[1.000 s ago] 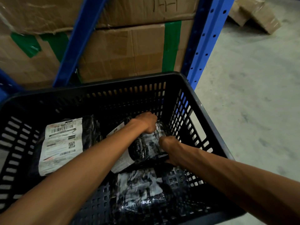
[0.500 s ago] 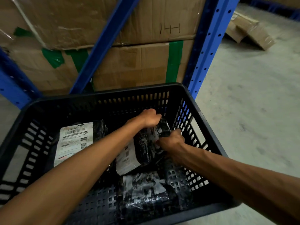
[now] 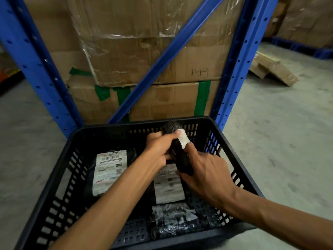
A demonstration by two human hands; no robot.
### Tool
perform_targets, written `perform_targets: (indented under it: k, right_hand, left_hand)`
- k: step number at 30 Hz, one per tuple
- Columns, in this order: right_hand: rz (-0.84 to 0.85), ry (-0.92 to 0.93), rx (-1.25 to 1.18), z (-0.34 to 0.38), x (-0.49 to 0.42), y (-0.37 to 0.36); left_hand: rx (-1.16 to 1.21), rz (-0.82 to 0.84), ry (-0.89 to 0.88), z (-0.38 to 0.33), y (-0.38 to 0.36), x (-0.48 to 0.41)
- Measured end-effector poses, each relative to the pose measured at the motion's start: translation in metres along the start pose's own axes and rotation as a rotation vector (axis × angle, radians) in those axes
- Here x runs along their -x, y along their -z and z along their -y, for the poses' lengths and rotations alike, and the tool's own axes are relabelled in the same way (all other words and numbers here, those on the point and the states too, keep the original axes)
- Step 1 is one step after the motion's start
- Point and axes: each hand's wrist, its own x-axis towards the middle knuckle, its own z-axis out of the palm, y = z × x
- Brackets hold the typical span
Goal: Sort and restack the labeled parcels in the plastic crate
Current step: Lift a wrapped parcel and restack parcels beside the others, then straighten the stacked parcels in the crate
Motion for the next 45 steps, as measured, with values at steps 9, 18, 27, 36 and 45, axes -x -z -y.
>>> perform_targets:
  k: [9, 18, 27, 36, 45]
  right_hand:
    - [0.037, 0.048, -0.433, 0.002, -0.009, 0.000]
    - [0.366, -0.657, -1.366, -0.024, -0.045, 0.000]
    - [0.585, -0.768, -1.481, -0.046, -0.028, -0.049]
    - [0.438, -0.979, -1.442, -0.039, -0.024, -0.090]
    - [0.431, -0.888, -1.253, -0.036, -0.029, -0.123]
  left_hand:
    - [0.359, 0.110, -0.055, 0.002, 0.075, 0.027]
    - [0.492, 0.202, -0.066, 0.012, 0.090, 0.035]
    - [0.172, 0.092, 0.039, 0.031, 0.076, 0.028]
    - [-0.323, -0.131, 0.029, 0.061, 0.049, -0.013]
    - [-0.494, -0.241, 0.059, 0.099, 0.050, -0.054]
